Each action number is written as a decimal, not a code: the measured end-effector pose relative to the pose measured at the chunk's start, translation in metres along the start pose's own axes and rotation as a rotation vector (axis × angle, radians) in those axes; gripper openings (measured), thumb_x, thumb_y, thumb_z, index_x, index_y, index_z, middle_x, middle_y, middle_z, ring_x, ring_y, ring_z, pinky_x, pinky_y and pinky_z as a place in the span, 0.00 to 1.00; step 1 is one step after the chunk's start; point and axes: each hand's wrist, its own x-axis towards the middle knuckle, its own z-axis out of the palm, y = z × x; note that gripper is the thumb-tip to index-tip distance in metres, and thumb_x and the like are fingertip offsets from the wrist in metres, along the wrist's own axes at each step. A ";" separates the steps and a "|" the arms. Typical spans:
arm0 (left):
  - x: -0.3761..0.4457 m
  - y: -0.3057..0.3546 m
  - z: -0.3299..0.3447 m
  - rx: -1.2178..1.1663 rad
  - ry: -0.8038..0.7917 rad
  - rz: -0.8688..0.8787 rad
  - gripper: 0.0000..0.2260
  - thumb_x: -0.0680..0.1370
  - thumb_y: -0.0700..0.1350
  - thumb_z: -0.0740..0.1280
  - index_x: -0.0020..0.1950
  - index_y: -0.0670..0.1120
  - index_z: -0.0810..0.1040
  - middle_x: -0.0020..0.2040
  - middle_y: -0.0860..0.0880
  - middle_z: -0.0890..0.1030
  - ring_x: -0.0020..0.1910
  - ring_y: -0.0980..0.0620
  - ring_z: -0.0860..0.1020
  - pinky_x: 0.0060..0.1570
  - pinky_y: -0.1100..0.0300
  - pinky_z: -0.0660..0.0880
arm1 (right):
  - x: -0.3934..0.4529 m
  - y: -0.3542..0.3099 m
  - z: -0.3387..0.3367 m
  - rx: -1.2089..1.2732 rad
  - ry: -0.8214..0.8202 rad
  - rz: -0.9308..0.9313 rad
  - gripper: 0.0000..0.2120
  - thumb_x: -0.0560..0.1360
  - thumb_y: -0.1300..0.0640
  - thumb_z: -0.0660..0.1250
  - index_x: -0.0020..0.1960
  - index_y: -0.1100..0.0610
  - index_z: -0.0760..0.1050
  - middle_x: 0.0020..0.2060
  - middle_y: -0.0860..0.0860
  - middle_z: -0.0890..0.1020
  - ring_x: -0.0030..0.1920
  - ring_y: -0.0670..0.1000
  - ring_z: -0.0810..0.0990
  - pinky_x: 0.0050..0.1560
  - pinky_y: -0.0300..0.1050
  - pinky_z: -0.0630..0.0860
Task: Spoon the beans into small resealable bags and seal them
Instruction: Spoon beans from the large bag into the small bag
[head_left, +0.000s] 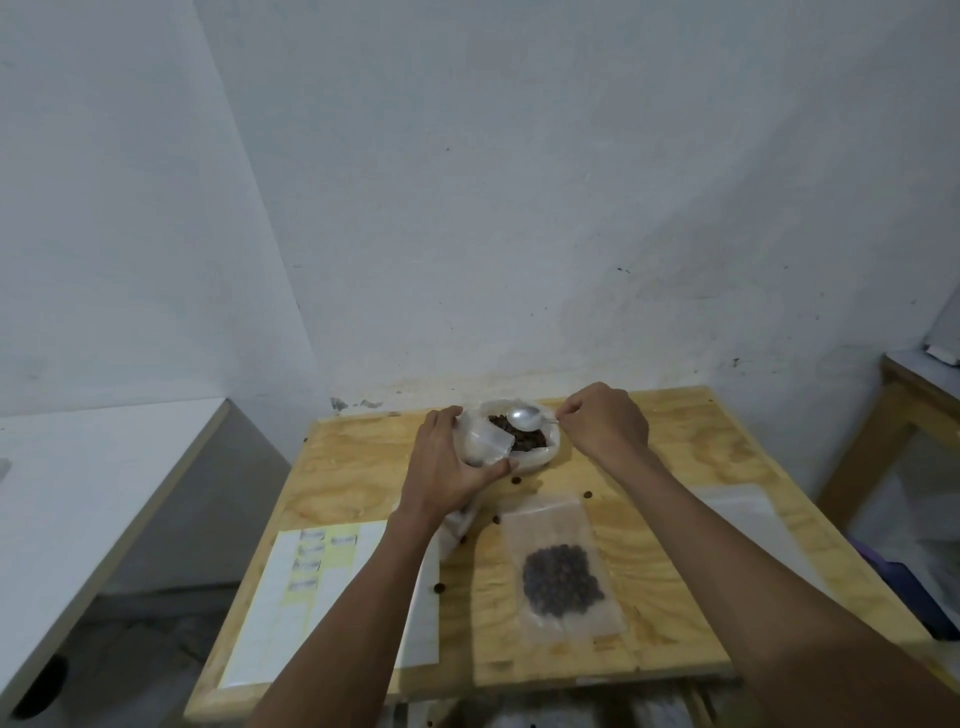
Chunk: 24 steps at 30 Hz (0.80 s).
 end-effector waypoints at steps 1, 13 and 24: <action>0.000 -0.001 -0.001 -0.011 0.009 -0.001 0.49 0.61 0.74 0.71 0.72 0.43 0.70 0.64 0.49 0.74 0.63 0.49 0.73 0.61 0.55 0.72 | 0.001 0.000 0.006 -0.006 -0.015 0.012 0.13 0.77 0.61 0.64 0.45 0.55 0.88 0.43 0.51 0.88 0.39 0.54 0.86 0.32 0.40 0.73; 0.007 -0.001 0.000 -0.074 0.157 0.076 0.46 0.65 0.68 0.77 0.73 0.43 0.68 0.62 0.49 0.73 0.62 0.51 0.72 0.61 0.56 0.72 | -0.007 -0.017 0.007 0.531 -0.034 -0.202 0.07 0.75 0.49 0.74 0.44 0.52 0.84 0.43 0.49 0.87 0.47 0.49 0.86 0.48 0.47 0.82; 0.011 0.033 -0.014 -0.358 0.168 0.006 0.35 0.71 0.56 0.79 0.74 0.51 0.69 0.56 0.51 0.79 0.52 0.54 0.79 0.50 0.62 0.77 | -0.017 -0.033 -0.015 0.730 -0.062 -0.088 0.11 0.70 0.69 0.68 0.38 0.54 0.82 0.38 0.56 0.86 0.36 0.52 0.82 0.38 0.51 0.82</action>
